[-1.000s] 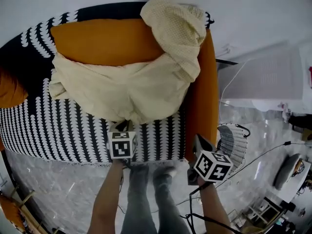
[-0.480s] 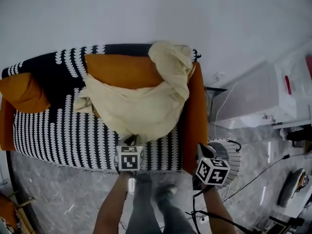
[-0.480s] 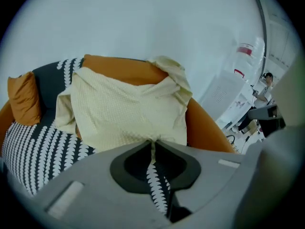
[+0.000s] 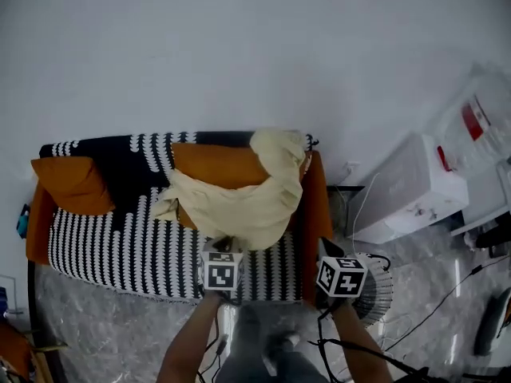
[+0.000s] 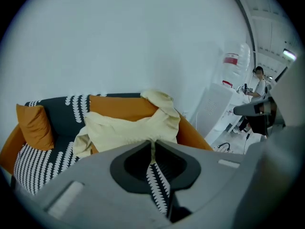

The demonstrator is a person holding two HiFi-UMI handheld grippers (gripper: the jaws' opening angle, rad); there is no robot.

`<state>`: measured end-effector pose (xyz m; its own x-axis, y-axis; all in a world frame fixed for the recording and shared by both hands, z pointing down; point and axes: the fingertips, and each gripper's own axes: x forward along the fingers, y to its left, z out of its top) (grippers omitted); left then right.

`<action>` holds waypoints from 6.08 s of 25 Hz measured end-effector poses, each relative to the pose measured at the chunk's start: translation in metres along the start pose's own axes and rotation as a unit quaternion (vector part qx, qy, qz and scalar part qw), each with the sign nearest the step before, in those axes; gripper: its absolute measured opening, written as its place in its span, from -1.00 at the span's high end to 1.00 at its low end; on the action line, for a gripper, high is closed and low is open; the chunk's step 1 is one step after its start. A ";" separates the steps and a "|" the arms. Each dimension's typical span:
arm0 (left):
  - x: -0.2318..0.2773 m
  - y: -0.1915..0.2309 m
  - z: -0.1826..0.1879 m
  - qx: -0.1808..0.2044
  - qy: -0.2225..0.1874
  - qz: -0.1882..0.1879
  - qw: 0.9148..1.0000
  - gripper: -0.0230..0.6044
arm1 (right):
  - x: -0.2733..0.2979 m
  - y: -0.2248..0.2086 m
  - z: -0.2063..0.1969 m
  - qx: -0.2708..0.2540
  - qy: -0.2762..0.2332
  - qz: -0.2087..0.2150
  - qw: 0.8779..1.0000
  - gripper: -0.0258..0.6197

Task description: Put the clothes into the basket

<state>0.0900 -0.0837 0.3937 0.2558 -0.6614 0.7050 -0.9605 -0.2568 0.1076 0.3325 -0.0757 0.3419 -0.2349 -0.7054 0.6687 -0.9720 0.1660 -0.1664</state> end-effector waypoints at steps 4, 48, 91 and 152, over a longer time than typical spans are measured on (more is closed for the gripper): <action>-0.032 0.002 0.040 0.000 -0.038 0.012 0.999 0.81 | -0.020 0.004 0.021 0.010 -0.028 0.008 1.000 0.91; -0.311 -0.268 0.338 0.142 -0.352 -0.014 0.925 0.82 | -0.295 -0.109 0.130 0.017 -0.232 -0.002 0.973 0.91; -0.515 -0.757 0.164 0.296 -0.358 -0.429 0.775 0.82 | -0.690 -0.288 -0.179 0.222 -0.297 -0.343 0.863 0.91; -0.295 -0.700 0.188 0.271 -0.269 -0.317 0.868 0.82 | -0.497 -0.403 -0.166 0.292 -0.216 -0.239 0.901 0.91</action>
<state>0.7076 0.1584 -0.0213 0.8690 -0.4612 0.1794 -0.4515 -0.8873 -0.0943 0.8401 0.3220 0.1969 0.3556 -0.8237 0.4417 -0.7634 -0.5286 -0.3712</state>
